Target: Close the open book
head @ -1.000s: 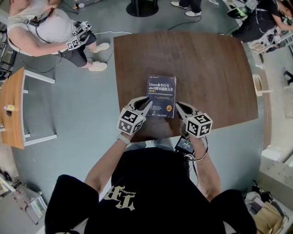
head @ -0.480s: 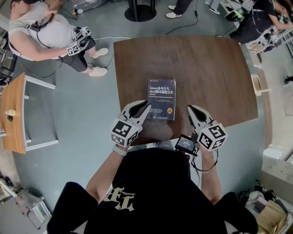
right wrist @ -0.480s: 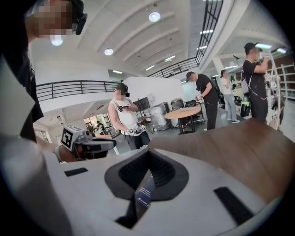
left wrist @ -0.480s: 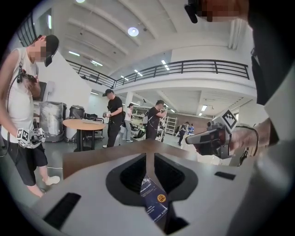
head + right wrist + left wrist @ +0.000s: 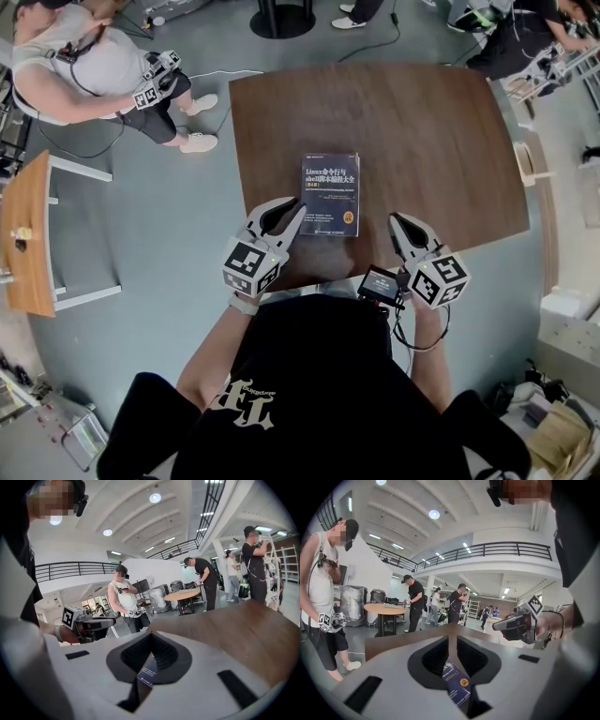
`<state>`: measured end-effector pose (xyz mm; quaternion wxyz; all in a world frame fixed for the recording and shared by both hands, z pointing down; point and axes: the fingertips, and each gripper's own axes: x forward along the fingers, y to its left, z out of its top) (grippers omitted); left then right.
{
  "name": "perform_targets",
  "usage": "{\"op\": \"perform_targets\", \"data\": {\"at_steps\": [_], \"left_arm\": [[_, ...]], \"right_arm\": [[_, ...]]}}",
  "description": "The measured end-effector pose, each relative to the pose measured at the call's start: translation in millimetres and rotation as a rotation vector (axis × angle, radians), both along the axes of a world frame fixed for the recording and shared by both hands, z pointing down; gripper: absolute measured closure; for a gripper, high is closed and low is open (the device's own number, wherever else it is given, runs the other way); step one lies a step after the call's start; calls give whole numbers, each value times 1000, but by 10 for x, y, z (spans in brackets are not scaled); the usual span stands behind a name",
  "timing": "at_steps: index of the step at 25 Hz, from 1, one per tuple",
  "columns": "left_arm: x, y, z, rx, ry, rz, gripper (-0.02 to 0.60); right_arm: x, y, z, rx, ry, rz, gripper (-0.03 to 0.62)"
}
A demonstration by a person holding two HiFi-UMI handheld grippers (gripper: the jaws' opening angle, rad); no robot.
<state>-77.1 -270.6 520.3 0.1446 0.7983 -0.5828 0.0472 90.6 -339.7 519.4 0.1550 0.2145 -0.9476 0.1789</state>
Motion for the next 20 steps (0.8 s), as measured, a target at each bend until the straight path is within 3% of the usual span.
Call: {"op": "perform_targets", "data": {"at_steps": [20], "left_arm": [[18, 0, -13, -3, 12, 7, 518]], "right_arm": [[8, -5, 4, 15, 26, -16, 606]]}}
